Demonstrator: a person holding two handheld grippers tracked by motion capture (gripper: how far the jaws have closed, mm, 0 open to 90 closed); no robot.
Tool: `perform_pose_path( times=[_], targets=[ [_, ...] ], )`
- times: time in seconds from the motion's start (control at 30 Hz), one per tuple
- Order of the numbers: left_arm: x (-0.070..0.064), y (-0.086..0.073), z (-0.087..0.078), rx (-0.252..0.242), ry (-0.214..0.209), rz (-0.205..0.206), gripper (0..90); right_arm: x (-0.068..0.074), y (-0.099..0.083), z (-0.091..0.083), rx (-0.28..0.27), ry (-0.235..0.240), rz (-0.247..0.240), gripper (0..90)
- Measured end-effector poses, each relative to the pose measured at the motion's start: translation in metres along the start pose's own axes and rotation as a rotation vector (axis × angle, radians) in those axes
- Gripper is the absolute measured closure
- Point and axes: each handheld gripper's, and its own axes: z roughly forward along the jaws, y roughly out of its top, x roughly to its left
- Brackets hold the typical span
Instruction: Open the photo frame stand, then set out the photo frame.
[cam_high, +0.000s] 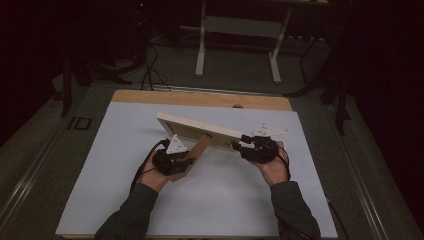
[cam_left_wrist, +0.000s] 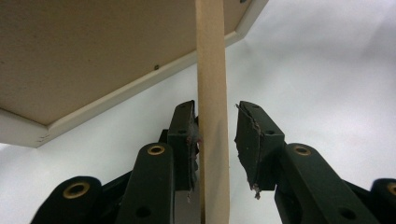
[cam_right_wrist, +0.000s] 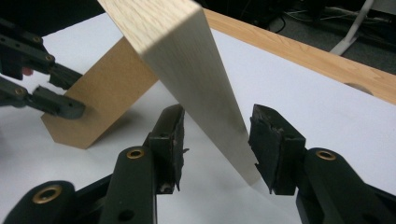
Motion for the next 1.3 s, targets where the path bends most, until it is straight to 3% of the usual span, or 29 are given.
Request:
perform_pose_path(
  times=[0.4,0.73,1.3],
  targets=[
    [0.008,0.0,-0.012,-0.054,-0.018,-0.041,68.7,-0.008,-0.015,-0.006,0.031,0.0,-0.001,60.5],
    [0.016,-0.001,-0.02,-0.097,-0.029,-0.086,69.0,-0.015,-0.022,-0.007,0.049,0.016,0.015,71.8],
    [0.03,0.004,-0.029,-0.106,0.053,-0.142,70.0,-0.019,-0.021,0.001,0.056,-0.025,0.033,85.3]
  ],
)
